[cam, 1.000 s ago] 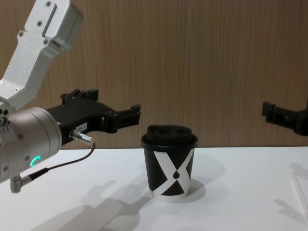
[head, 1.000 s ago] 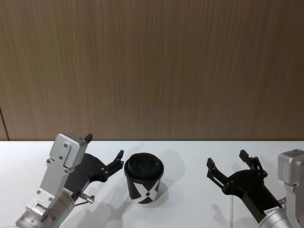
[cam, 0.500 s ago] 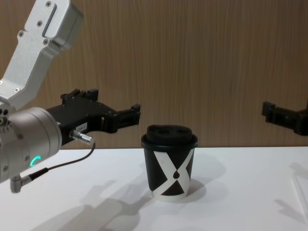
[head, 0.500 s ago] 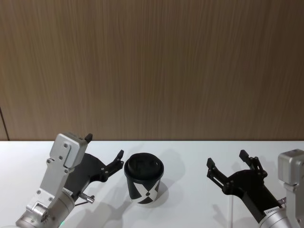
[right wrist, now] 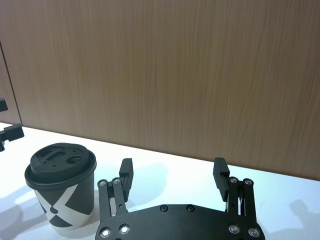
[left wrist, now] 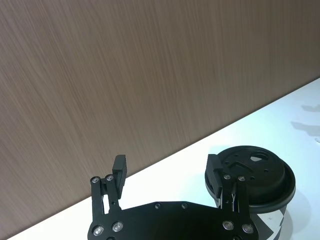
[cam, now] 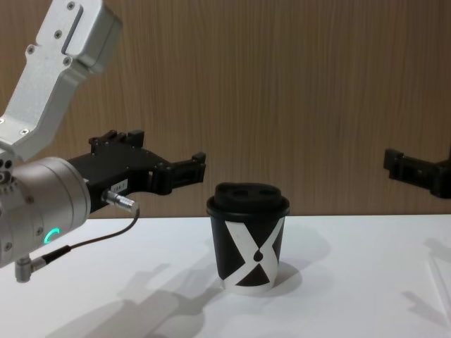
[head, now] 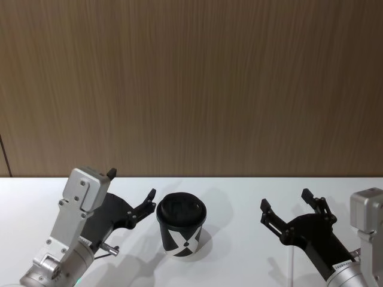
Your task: Pick up the straw with one hand, pass it to the other hand, and insert it into the cup.
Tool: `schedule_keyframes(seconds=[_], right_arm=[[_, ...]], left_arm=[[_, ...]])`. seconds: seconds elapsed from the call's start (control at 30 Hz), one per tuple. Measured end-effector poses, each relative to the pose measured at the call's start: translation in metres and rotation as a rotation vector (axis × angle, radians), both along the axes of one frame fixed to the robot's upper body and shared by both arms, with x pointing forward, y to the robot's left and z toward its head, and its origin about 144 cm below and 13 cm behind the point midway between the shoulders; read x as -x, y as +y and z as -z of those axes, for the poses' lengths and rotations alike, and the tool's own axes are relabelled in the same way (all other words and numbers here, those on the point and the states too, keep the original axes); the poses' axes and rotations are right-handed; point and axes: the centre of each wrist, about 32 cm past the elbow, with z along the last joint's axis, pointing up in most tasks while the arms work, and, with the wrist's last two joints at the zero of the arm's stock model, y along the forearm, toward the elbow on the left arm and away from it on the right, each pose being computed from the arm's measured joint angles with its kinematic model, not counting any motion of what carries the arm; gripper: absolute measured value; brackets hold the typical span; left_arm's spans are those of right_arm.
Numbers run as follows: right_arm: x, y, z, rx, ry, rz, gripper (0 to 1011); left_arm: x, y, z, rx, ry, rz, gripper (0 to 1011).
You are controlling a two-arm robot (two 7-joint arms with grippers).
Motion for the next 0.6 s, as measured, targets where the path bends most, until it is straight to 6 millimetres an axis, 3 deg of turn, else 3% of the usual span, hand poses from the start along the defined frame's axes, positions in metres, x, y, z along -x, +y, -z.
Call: schedule_keyframes(seconds=[0.6], right_arm=[[0.0000, 0.0000, 0.0000, 0.000, 0.000, 0.000, 1001]], left_arm=[[0.0000, 0.0000, 0.0000, 0.000, 0.000, 0.000, 1000]])
